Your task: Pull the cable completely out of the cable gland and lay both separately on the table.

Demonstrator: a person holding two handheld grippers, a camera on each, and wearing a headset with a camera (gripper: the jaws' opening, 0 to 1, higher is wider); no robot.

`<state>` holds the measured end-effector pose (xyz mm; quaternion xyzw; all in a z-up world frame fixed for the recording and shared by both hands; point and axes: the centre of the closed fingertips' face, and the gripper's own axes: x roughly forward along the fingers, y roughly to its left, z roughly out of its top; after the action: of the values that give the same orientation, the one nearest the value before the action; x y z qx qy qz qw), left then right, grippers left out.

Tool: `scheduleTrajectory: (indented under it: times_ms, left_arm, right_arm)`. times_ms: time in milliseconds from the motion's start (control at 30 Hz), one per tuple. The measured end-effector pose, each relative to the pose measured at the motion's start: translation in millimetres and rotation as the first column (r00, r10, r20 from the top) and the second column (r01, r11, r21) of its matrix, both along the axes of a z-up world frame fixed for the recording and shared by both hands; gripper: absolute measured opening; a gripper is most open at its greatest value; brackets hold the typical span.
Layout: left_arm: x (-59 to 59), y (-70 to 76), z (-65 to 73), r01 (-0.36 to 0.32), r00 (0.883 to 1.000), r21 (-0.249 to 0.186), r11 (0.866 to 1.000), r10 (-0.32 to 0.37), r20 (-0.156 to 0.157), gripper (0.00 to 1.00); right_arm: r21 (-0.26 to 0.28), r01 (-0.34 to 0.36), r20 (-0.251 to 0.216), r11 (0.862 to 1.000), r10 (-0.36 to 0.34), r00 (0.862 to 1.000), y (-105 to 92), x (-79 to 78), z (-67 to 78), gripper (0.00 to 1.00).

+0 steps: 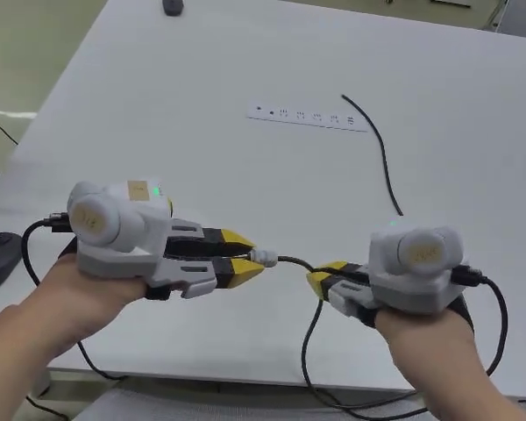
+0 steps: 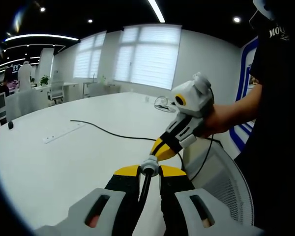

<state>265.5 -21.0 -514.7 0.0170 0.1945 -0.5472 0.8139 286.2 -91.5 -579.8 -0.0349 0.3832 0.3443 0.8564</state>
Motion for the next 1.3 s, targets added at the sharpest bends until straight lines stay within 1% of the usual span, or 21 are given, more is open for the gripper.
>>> scheduleTrajectory:
  times_ms: [67,133,233,300,367,400,433,467,500,667,767,833,933,967,1000,1033,1067,1100,1167,1233,1300]
  left_arm:
    - [-0.9,-1.0,0.0,0.003,1.0,-0.001,1.0,-0.003,-0.002,0.15]
    - [-1.0,-1.5,-0.5,0.005,1.0,0.001,1.0,-0.005,-0.002,0.15]
    - [-0.8,-2.6,0.0,0.005,1.0,0.002,1.0,-0.005,0.0,0.15]
    - [-0.5,-2.7,0.6,0.002,1.0,0.001,1.0,-0.002,0.002,0.15]
    - [-0.9,-3.1,1.2,0.002,1.0,0.0,1.0,-0.002,0.002,0.15]
    - [-1.2,-3.4,1.1,0.004,1.0,0.0,1.0,-0.004,0.001,0.15]
    - [-1.2,-3.4,0.8,0.005,1.0,0.001,1.0,-0.005,0.001,0.15]
    - [-0.7,-3.1,0.9,0.003,1.0,0.0,1.0,-0.003,0.001,0.15]
    - [-0.3,-2.9,1.1,0.002,1.0,-0.001,1.0,-0.002,-0.001,0.15]
    - [1.9,-3.0,2.9,-0.008,1.0,-0.011,1.0,0.008,-0.004,0.15]
    - [2.1,-4.2,2.7,-0.005,1.0,-0.01,1.0,0.005,-0.008,0.15]
    - [3.0,-5.9,2.4,-0.005,1.0,-0.008,1.0,0.005,-0.008,0.15]
    - [4.5,-7.7,3.6,-0.007,1.0,-0.008,1.0,0.007,-0.007,0.15]
    - [4.9,-8.2,3.1,-0.007,1.0,-0.005,1.0,0.006,-0.006,0.15]
    - [5.1,-8.5,2.6,-0.006,1.0,-0.002,1.0,0.006,-0.006,0.15]
    - [5.0,-9.1,2.4,-0.003,1.0,0.0,1.0,0.003,-0.007,0.15]
    - [5.0,-9.5,2.6,-0.003,1.0,-0.001,1.0,0.003,-0.007,0.15]
    - [4.7,-10.2,3.2,-0.002,1.0,-0.001,1.0,0.002,-0.008,0.15]
    - [4.7,-11.4,3.1,-0.002,1.0,0.001,1.0,0.002,-0.007,0.15]
    - [4.3,-12.3,3.0,-0.001,1.0,0.004,1.0,0.001,-0.007,0.15]
    - [3.5,-13.8,3.8,0.0,1.0,0.002,1.0,0.0,-0.007,0.15]
  right_arm:
    - [0.025,0.037,-0.032,0.999,-0.036,0.999,-4.8,1.0,-3.8,0.0]
    - [0.037,0.058,-0.055,0.998,-0.055,0.997,-7.7,0.2,-6.9,0.0]
    - [0.081,0.116,-0.113,0.99,-0.107,0.988,-12.7,-1.6,-12.6,0.0]
    - [0.082,0.126,-0.122,0.989,-0.116,0.986,-16.5,-1.3,-15.6,0.0]
    - [0.101,0.132,-0.125,0.986,-0.119,0.985,-15.9,-1.9,-13.5,0.0]
    - [0.099,0.126,-0.12,0.987,-0.114,0.986,-15.0,-2.2,-13.2,0.0]
    - [0.092,0.106,-0.1,0.99,-0.097,0.99,-14.3,-2.6,-11.9,0.01]
    - [0.082,0.085,-0.069,0.993,-0.079,0.994,-13.5,-1.8,-10.3,0.01]
    - [0.077,0.083,-0.072,0.994,-0.078,0.994,-13.4,-3.3,-10.5,0.01]
    - [0.065,0.05,-0.045,0.997,-0.047,0.998,-12.2,-4.3,-8.7,0.01]
    - [0.04,0.001,-0.013,0.999,0.0,1.0,-12.1,-4.6,-7.2,0.01]
    - [-0.002,-0.042,0.037,0.999,0.042,0.998,-12.5,-3.3,-2.8,0.03]
    - [-0.026,-0.078,0.088,0.997,0.08,0.993,-8.4,-2.4,7.2,0.11]
    - [-0.035,-0.096,0.128,0.995,0.1,0.987,-5.7,0.2,15.3,0.13]
    - [-0.041,-0.112,0.15,0.993,0.117,0.982,-3.2,0.9,20.6,0.14]
    - [-0.06,-0.154,0.187,0.986,0.163,0.969,2.4,0.7,28.6,0.14]
    - [-0.077,-0.184,0.206,0.98,0.196,0.959,6.3,-0.3,33.1,0.14]
    - [-0.091,-0.216,0.243,0.972,0.232,0.942,12.8,-0.6,40.1,0.14]
    - [-0.126,-0.261,0.271,0.957,0.286,0.919,21.0,-2.8,46.3,0.14]
    - [-0.165,-0.288,0.287,0.943,0.325,0.901,25.4,-3.7,47.4,0.13]
    - [-0.212,-0.322,0.299,0.923,0.375,0.877,30.4,-5.8,45.9,0.12]
